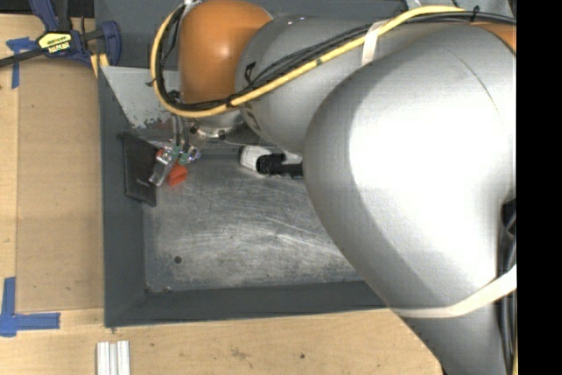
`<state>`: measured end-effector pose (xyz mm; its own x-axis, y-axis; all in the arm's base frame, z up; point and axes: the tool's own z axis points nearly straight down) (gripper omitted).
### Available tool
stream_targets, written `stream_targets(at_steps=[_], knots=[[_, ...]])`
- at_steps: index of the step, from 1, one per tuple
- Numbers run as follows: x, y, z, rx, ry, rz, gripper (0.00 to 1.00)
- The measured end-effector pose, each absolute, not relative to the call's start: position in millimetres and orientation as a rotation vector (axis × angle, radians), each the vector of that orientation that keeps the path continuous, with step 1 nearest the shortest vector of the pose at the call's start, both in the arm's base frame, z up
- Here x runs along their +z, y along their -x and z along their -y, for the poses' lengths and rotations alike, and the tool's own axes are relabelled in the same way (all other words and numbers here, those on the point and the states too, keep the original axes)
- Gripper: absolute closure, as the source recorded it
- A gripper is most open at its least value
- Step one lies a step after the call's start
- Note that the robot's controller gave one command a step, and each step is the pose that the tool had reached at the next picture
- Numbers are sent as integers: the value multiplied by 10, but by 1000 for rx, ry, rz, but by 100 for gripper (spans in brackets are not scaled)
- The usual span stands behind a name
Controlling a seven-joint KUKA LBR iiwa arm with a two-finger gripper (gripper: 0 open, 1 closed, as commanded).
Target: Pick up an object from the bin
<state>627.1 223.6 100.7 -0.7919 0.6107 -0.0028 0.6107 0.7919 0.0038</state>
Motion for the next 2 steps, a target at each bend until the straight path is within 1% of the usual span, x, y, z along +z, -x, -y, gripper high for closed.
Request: stream_targets(at_steps=[1,2], knots=[[737,-6213,-2101,8,-1400,-2815,0],[751,-6219,-2109,5,-1395,-2816,0]])
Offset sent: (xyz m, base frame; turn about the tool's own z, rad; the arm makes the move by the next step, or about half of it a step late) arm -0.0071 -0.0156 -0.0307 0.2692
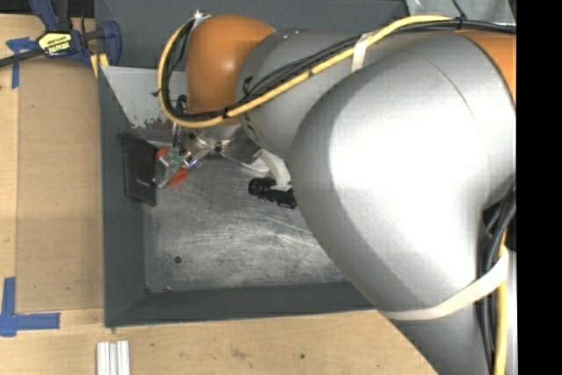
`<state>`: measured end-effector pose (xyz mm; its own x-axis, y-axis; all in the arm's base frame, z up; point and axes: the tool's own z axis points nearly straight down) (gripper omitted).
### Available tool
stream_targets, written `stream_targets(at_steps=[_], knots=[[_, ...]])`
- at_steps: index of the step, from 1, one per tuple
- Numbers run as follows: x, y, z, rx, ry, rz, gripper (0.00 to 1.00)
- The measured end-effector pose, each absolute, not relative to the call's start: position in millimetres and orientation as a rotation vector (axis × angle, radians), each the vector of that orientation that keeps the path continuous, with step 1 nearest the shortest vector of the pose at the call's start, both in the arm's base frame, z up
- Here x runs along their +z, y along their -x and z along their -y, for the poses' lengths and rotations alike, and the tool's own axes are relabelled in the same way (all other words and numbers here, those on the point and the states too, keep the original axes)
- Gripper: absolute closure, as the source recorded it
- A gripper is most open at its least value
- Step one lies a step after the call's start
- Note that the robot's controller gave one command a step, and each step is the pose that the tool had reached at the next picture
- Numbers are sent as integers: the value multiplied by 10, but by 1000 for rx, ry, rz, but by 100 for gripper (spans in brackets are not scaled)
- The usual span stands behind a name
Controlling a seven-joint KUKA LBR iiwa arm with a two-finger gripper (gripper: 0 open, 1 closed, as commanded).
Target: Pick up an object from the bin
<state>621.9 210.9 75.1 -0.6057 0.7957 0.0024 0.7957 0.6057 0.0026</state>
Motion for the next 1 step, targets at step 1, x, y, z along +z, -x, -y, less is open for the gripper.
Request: stream_targets(at_steps=[1], knots=[[780,-6247,-2092,-8,1399,2823,100]])
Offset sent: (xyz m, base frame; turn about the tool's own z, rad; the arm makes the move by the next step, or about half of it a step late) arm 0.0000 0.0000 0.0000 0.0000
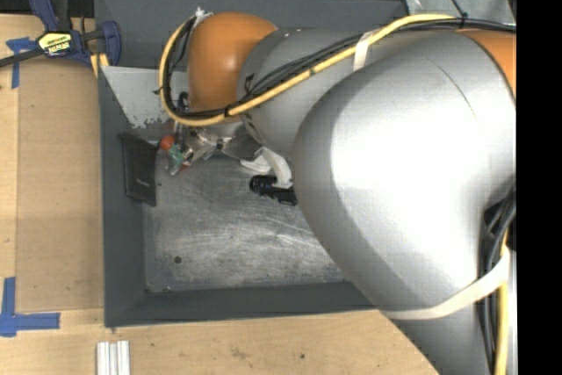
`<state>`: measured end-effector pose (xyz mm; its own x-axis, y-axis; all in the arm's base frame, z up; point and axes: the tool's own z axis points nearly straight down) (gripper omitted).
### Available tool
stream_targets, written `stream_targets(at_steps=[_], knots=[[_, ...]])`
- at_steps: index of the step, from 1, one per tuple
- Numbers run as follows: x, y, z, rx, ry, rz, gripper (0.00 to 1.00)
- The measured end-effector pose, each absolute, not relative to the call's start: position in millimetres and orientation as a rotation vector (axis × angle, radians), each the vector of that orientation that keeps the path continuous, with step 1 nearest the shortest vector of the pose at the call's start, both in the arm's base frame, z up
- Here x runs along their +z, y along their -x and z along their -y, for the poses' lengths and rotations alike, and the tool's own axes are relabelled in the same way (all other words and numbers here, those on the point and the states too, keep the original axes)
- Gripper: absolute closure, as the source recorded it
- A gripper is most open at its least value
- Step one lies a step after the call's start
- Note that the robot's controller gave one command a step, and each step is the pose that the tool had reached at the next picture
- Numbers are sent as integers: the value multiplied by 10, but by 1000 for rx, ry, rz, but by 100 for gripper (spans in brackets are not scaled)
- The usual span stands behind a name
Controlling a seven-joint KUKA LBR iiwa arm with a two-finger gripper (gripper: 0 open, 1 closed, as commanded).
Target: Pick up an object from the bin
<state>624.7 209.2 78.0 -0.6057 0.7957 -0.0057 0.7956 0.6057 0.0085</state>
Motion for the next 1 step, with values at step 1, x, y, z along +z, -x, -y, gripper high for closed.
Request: stream_targets(at_steps=[1], knots=[[1271,-6267,-2082,6,-1393,-2811,100]])
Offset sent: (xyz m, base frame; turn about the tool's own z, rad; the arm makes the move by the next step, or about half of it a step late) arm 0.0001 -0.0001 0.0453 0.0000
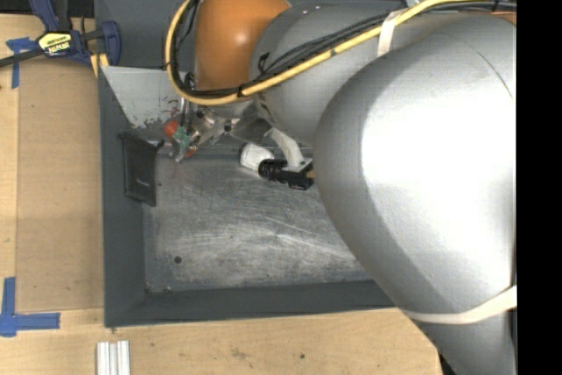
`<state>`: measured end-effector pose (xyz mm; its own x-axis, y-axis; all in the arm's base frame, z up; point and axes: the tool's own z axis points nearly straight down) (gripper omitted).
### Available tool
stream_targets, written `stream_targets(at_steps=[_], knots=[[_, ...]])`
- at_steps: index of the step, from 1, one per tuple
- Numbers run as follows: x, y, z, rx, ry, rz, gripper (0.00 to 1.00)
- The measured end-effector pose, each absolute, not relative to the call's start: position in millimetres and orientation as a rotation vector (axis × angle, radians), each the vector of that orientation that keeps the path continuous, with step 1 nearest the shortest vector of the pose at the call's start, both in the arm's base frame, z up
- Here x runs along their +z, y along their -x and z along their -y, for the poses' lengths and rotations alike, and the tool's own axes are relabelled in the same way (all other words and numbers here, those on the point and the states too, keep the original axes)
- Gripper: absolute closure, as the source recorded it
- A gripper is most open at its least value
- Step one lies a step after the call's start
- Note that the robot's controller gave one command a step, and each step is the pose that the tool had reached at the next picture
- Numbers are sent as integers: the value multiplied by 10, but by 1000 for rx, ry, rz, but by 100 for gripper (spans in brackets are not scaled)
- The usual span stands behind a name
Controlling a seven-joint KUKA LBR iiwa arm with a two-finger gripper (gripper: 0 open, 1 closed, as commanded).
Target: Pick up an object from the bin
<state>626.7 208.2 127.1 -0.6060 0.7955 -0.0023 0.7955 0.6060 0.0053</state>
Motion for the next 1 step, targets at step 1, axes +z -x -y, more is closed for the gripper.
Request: stream_targets(at_steps=[1], knots=[[2030,-6291,-2075,10,-1388,-2810,100]])
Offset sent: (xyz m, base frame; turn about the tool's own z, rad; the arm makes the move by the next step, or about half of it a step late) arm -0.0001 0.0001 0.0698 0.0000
